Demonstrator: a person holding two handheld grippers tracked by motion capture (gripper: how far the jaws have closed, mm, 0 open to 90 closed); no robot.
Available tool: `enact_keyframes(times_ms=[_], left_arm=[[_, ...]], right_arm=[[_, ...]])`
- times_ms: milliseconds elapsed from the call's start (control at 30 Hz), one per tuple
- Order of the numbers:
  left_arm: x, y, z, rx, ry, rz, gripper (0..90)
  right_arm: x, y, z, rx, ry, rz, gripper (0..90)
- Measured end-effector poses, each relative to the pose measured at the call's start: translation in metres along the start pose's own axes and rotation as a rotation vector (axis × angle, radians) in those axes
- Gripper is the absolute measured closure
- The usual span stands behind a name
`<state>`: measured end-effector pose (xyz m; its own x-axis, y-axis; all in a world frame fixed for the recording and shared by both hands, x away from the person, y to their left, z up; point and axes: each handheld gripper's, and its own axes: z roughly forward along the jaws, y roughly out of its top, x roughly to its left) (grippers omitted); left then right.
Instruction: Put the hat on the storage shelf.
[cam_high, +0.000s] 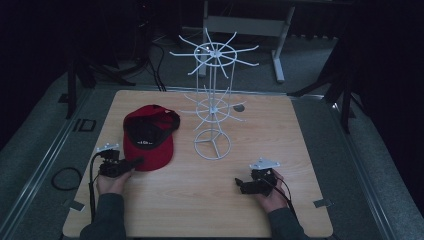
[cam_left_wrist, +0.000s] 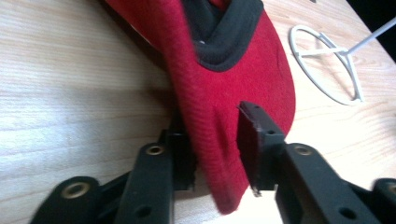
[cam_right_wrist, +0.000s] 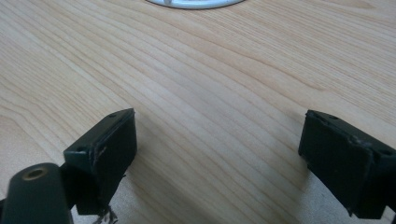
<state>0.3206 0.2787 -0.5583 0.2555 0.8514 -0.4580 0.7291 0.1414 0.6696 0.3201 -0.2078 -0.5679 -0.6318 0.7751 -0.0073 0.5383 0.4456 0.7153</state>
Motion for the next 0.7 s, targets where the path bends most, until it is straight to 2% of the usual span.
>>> enact_keyframes(times_ms=[67, 100, 233, 367, 433, 700], left_arm=[[-0.001, 0.000, 0.001, 0.017, -0.027, 0.006, 75.7], [-0.003, 0.000, 0.001, 0.025, -0.037, 0.008, 76.3], [-0.007, -0.001, 0.005, 0.063, -0.059, 0.008, 75.7], [-0.008, -0.002, 0.012, 0.097, -0.073, 0.011, 70.5], [-0.010, -0.001, 0.021, 0.127, -0.090, 0.020, 69.3], [-0.011, 0.005, 0.031, 0.120, -0.110, -0.006, 69.8]], right_arm=[[0.000, 0.000, 0.000, 0.000, 0.000, 0.000, 11.2], [0.000, 0.000, 0.000, 0.000, 0.000, 0.000, 11.2], [0.000, 0.000, 0.000, 0.000, 0.000, 0.000, 11.2], [0.000, 0.000, 0.000, 0.000, 0.000, 0.000, 11.2], [0.000, 0.000, 0.000, 0.000, 0.000, 0.000, 11.2], [0.000, 0.000, 0.000, -0.001, 0.000, 0.000, 11.3]])
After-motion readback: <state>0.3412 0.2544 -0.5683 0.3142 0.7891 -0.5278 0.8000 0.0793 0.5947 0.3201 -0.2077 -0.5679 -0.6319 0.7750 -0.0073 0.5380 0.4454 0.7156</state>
